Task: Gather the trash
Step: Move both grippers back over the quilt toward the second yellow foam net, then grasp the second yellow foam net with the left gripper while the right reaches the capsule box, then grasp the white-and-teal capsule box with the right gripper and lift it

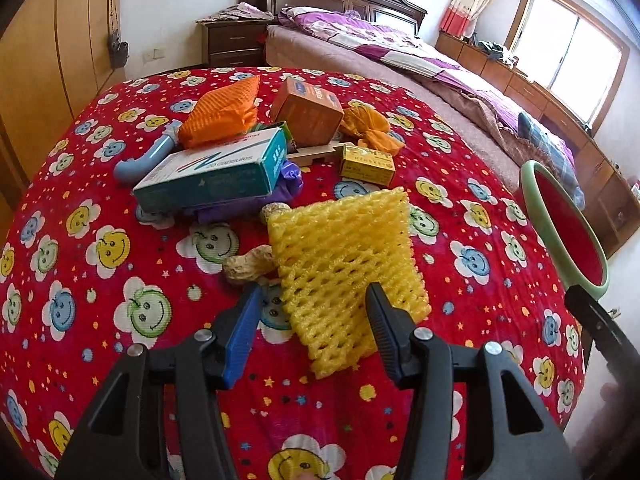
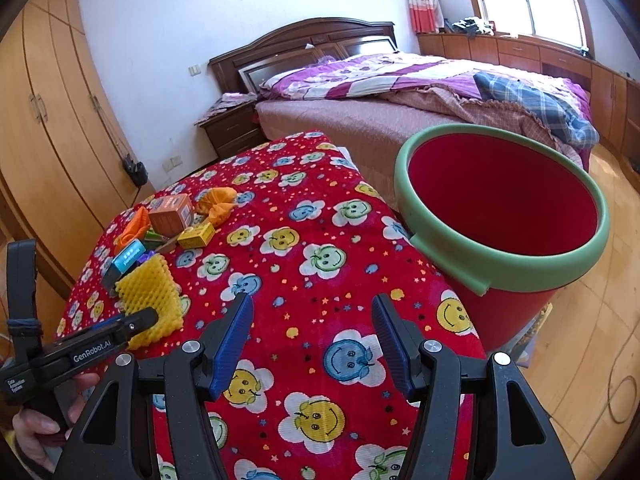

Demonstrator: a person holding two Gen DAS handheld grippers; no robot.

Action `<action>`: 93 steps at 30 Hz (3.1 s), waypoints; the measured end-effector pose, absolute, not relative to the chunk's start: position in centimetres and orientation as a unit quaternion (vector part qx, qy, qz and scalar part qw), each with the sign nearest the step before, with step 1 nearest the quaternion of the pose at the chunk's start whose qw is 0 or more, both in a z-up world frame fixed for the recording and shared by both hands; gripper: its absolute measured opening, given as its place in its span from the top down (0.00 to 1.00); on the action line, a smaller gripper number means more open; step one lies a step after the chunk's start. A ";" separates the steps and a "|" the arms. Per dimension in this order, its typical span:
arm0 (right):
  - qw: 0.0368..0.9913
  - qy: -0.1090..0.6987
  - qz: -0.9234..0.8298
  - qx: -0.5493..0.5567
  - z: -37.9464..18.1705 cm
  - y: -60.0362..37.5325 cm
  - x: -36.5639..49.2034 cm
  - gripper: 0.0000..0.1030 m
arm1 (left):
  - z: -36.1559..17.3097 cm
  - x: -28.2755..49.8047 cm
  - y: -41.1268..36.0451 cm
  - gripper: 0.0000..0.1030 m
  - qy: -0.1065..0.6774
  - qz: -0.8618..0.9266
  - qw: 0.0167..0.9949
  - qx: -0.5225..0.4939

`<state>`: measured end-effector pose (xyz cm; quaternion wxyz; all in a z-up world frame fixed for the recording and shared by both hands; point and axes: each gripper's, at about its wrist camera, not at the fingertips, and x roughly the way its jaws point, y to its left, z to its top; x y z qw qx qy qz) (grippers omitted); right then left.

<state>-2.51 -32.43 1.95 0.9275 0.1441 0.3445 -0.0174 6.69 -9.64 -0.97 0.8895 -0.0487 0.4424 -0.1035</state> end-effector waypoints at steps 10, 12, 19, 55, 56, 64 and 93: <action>0.927 0.347 -0.013 0.141 2.0 -32.0 -2.5 0.39 | -0.5 5.2 -11.0 0.88 0.427 -0.166 0.888 -0.050; 0.928 0.346 -0.011 0.139 2.2 -31.8 -2.6 0.39 | -0.2 4.9 -11.0 0.90 0.423 -0.179 0.886 -0.059; 0.932 0.340 0.001 0.126 3.3 -30.8 -2.5 0.39 | 3.2 3.2 -9.0 0.90 0.371 -0.178 0.909 -0.072; 0.901 0.387 0.196 0.013 3.5 -13.7 9.5 0.23 | 3.2 4.4 7.9 0.90 0.318 0.033 0.941 -0.113; 0.901 0.385 0.200 0.004 3.4 -13.3 9.9 0.23 | 3.1 4.4 8.0 0.90 0.320 0.033 0.940 -0.113; 0.883 0.389 0.246 -0.090 2.2 -10.2 13.4 0.22 | 2.2 4.6 8.9 0.90 0.328 0.035 0.936 -0.124; 0.868 0.390 0.297 -0.073 1.1 -10.9 6.6 0.57 | 1.9 4.0 7.8 0.90 0.333 0.019 0.934 -0.125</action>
